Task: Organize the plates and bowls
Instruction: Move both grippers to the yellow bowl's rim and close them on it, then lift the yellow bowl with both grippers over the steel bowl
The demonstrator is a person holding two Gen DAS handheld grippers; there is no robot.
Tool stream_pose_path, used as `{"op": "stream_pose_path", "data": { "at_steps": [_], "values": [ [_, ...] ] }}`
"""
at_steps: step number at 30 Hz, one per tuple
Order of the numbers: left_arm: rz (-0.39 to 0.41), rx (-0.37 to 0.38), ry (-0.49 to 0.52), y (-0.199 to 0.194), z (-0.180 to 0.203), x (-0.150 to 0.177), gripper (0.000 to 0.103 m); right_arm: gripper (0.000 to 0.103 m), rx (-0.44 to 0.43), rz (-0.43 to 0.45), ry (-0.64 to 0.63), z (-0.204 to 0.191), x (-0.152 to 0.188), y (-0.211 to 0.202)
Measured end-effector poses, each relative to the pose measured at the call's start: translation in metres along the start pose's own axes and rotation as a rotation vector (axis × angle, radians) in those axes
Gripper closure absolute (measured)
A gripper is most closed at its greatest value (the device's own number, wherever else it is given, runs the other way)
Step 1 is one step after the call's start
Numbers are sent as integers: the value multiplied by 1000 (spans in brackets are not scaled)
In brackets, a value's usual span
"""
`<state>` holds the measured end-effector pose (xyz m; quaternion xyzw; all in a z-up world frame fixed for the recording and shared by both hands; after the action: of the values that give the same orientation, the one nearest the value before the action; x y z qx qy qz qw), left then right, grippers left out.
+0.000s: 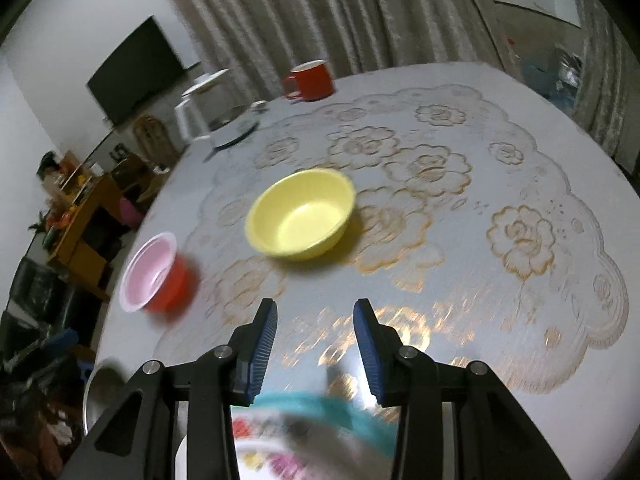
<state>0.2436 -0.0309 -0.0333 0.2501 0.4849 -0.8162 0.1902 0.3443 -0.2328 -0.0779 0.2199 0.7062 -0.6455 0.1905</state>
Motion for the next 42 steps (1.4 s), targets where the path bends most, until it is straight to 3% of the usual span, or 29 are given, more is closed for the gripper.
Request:
{"op": "stream_pose_path", "data": {
  "at_steps": [8, 19, 22, 30, 36, 38, 42],
  "values": [
    [-17, -12, -24, 34, 2, -23, 14, 63, -68, -96, 151, 16, -40, 54],
    [-56, -22, -51, 88, 4, -52, 14, 64, -84, -180, 164, 3, -53, 118],
    [-66, -47, -26, 101, 5, -57, 14, 73, -103, -181, 162, 0, -50, 125],
    [-76, -22, -51, 139, 5, -70, 17, 86, -129, -185, 118, 1, -39, 122],
    [-109, 8, -32, 169, 16, -74, 38, 86, -126, -170, 108, 8, -34, 115],
    [-122, -9, -14, 177, 17, -73, 51, 86, -120, -162, 102, 8, -35, 113],
    [-151, -9, -2, 188, 18, -68, 62, 86, -123, -165, 105, 8, -33, 112]
  ]
}}
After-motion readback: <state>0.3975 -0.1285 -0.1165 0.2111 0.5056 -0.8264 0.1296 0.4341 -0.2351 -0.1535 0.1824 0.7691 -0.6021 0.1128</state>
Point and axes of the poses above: each gripper's, at about its wrist camera, not at the fingertips, and y roughly the way its jaws point, z to its right, x to its underside, the point moved 10 cm from there along y, roughly the way its jaws point, and after that the axes turned 15 degrees about x, right-handed, at the moved point
